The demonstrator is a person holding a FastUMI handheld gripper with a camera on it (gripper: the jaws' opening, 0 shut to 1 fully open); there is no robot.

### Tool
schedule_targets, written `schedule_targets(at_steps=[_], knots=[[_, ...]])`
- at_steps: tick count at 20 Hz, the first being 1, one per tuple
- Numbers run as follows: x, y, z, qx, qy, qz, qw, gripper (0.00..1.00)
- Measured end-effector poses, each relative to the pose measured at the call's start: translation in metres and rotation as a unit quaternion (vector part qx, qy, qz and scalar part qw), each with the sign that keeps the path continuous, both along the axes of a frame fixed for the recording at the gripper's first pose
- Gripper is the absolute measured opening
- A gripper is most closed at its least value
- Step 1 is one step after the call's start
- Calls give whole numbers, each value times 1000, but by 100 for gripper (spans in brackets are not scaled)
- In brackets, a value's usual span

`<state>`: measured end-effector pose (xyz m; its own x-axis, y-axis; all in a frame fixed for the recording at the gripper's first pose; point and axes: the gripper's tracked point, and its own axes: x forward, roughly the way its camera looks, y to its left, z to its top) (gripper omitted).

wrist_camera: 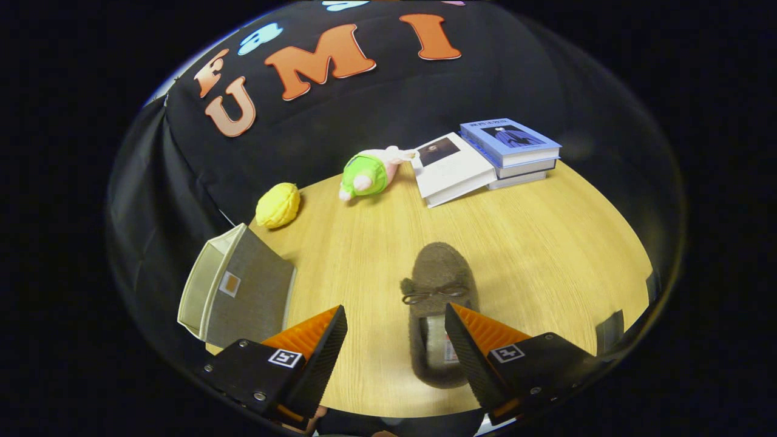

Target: Open the storage box then place both shoes into the box .Put the left shoe in first, then the right shoe, with the right side of both shoes facing outward in a uniform manner.

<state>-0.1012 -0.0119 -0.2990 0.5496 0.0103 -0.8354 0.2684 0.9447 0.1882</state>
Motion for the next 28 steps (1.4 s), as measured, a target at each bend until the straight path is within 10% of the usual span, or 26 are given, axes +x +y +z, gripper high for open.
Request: schedule_targets(at_steps=[16, 28], knots=[[-11, -53, -91, -44, 67, -36, 996, 66], [-3, -55, -92, -49, 59, -69, 995, 6]])
